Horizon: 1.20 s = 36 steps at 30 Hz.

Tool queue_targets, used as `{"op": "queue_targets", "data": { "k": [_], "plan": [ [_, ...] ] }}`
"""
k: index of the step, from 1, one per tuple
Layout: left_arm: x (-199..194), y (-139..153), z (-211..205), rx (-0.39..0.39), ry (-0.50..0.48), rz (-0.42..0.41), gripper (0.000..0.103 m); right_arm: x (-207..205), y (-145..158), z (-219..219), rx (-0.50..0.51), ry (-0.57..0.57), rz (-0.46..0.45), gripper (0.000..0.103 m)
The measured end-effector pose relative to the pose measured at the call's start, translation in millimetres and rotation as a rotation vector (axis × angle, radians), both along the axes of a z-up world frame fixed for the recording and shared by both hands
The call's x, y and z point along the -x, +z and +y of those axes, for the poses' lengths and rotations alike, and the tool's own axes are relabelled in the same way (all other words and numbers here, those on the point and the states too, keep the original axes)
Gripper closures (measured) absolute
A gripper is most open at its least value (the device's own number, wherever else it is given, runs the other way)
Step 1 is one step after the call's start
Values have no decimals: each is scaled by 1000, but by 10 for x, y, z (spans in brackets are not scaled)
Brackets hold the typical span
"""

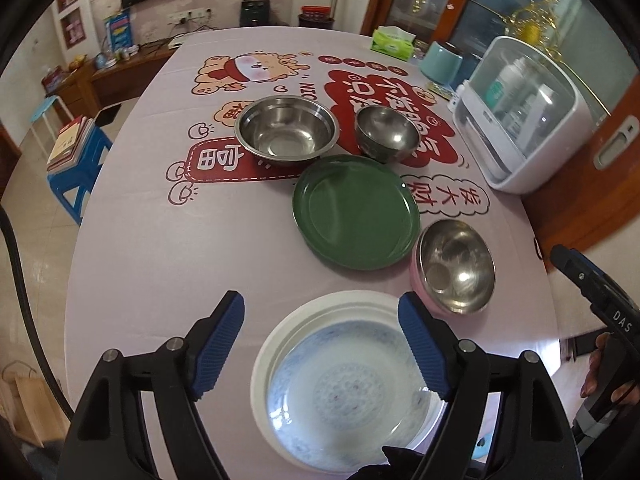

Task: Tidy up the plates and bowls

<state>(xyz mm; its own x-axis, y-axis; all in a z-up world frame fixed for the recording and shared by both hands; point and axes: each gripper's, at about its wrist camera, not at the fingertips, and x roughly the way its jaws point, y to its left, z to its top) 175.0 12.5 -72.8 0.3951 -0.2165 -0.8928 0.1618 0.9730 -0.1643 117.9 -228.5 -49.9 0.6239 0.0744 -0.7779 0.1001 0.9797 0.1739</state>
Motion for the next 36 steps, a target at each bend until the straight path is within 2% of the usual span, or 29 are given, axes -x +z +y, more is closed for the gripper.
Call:
{"op": "queue_targets", "data": {
  "k": [6,15,22,28,36],
  "plan": [
    [-85,-26,-70,3,83,4,24,-312,11,-101,10,98,-3,27],
    [-251,-156,-72,8,199,38,24,-749,-65,-130,-31,241,6,27],
    [-378,-344,-78,25,251,96,24,-1058,-148,-106,-55,283,15,27],
    [-530,-520,-116,29,283,142,24,-1317,-371,-86,-62,305,71,27],
    [-758,-844,-184,35,314,208,24,-1567,-793,-138,-135,303,183,27]
  ]
}}
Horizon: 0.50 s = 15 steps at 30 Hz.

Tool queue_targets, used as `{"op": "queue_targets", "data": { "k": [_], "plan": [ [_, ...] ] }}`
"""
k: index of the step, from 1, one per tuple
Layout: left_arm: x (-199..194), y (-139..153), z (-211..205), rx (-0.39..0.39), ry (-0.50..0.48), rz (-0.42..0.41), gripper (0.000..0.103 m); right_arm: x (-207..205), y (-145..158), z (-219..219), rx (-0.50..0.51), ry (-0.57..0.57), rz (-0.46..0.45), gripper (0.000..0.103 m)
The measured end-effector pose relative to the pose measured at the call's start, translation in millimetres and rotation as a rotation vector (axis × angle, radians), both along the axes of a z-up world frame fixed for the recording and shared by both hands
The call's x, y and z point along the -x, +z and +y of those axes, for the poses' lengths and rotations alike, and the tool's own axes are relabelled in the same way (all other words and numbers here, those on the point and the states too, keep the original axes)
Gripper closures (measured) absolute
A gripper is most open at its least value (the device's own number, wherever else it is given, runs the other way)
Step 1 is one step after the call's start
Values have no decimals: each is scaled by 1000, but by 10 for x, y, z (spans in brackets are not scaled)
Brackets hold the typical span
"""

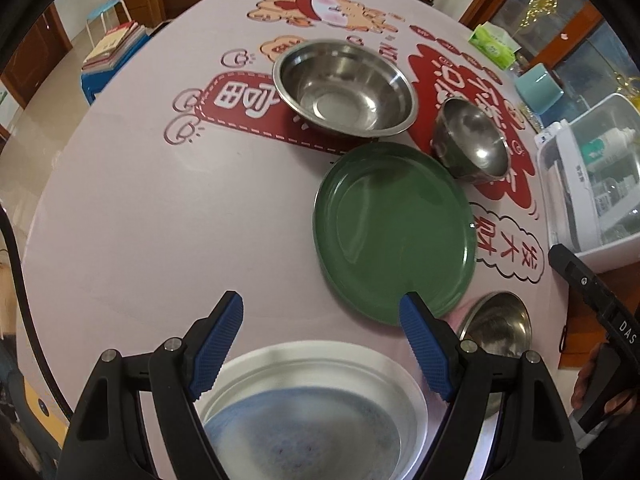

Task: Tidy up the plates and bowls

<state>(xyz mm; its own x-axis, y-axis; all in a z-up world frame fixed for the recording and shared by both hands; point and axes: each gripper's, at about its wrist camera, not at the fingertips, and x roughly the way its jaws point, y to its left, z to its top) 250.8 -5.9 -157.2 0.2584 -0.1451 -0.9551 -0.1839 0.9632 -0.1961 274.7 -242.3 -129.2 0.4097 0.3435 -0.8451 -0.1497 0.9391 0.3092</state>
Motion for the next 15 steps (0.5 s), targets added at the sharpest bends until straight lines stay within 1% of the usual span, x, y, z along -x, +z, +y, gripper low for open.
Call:
{"op": "queue_targets", "data": {
  "k": [5,8,12,15],
  "plan": [
    [-144,-283,-72,10,8,56,24,-95,-271,-60,-26,-20,80,27],
    [-218,-411,-106,13,9,77,24,-125,-420,-74,-41,-22,120,27],
    [-302,-545,-149,13,3,93,24,-169,-567,-92,-89,-15,169,27],
    [-359,-627,-166,16,3,102,24,-193,-670,-77,-105,-5,202,27]
  ]
}}
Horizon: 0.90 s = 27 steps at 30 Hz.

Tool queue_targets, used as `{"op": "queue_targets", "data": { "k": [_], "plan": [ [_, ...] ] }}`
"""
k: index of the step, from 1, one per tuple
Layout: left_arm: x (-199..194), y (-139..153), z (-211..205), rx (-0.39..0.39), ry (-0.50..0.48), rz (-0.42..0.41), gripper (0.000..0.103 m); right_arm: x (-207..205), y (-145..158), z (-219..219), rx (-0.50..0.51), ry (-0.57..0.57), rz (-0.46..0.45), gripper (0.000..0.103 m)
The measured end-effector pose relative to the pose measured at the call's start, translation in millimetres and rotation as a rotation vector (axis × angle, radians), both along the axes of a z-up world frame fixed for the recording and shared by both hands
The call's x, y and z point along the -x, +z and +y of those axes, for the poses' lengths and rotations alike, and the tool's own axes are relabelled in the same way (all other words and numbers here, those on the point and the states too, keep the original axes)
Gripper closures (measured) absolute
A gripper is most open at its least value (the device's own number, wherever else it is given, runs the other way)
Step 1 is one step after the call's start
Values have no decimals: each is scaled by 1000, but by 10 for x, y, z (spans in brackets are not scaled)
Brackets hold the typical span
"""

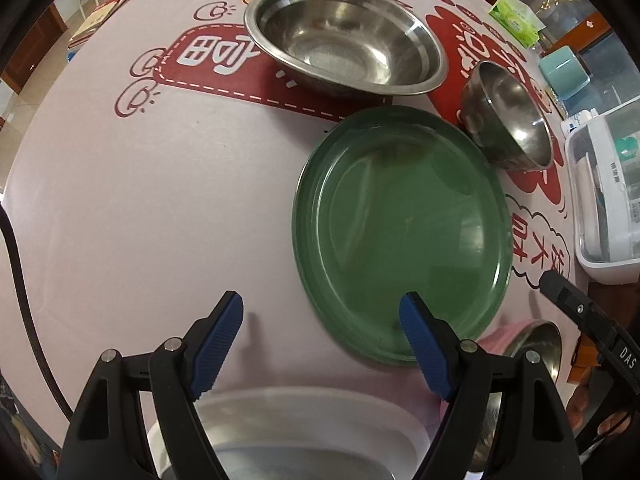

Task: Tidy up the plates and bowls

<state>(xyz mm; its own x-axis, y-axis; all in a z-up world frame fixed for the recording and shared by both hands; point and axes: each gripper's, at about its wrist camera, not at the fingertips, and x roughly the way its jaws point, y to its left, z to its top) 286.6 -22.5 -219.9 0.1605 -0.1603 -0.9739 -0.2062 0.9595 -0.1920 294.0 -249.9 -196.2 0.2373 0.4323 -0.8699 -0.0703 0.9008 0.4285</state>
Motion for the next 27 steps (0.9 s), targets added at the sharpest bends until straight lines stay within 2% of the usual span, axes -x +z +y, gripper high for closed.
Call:
{"op": "queue_targets", "data": {
  "k": [9,12,15,17,22,27],
  "plan": [
    [-164,-152,-16,9,-17,4,27,-54,-165,33,-89,3,48,27],
    [-192,-158,-34,5,-28,-6,33,-68,-183,33,-114,6,48,28],
    [-217,-145,-54,-2,-39,-14,36,-82,-211,47,-147,13,58,38],
    [-240,-136,-67,-4,-45,-20,45,-92,-220,60,-155,18,59,44],
    [-277,-123,-127,-6,-62,-27,57,-91,-244,91,-165,39,71,63],
    [-279,-119,-103,-5,-49,-26,63,-109,-278,110,-167,48,78,76]
  ]
}}
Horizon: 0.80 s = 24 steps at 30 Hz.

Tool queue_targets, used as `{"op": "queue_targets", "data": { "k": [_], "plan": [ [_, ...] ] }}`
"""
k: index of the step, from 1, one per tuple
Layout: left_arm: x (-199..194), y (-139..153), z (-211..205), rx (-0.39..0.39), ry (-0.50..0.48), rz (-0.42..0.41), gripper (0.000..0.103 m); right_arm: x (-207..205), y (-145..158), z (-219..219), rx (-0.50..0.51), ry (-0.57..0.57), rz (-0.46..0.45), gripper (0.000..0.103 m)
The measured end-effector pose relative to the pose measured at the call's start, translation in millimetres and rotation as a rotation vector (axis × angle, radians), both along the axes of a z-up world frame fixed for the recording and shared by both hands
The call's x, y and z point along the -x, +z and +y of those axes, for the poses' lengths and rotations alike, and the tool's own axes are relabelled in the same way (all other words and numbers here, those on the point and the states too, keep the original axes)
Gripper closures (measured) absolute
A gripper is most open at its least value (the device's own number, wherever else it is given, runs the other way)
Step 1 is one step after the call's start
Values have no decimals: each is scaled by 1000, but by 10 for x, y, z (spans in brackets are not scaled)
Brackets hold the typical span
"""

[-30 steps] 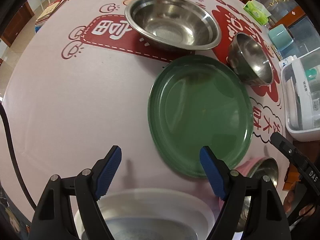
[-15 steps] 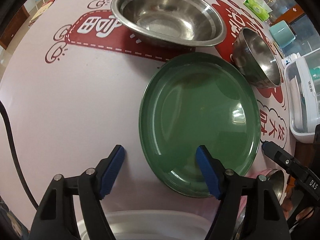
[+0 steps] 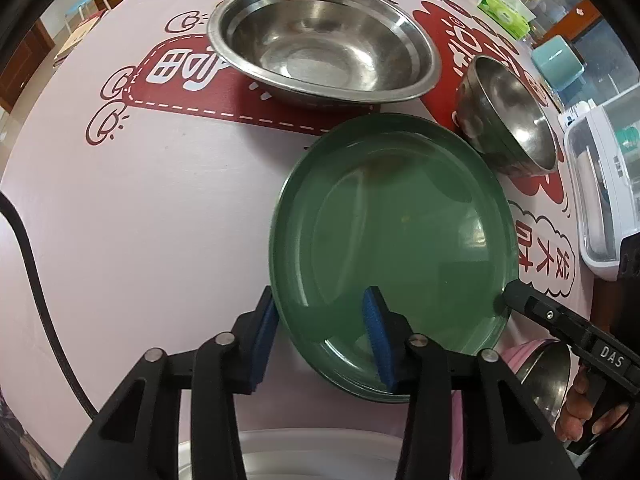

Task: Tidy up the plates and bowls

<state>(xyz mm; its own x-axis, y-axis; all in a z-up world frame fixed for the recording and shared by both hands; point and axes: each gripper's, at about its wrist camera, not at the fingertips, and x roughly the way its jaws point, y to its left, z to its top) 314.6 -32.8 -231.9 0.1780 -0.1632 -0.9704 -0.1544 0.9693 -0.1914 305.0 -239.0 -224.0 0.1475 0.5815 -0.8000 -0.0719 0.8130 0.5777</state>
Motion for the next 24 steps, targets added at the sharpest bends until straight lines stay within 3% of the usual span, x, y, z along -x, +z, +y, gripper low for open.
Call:
{"op": "queue_targets", "data": {
  "k": [7,15,24],
  "plan": [
    [41,4,59,6,13,-3,71,-21,-39,21,-8,22,8,88],
    [121,16,46,34,22,-12,75,-28,-16,21,17,32,-3,90],
    [177,217,54,31,19,-77,75,26,206,30,-4,23,-66,89]
  ]
}}
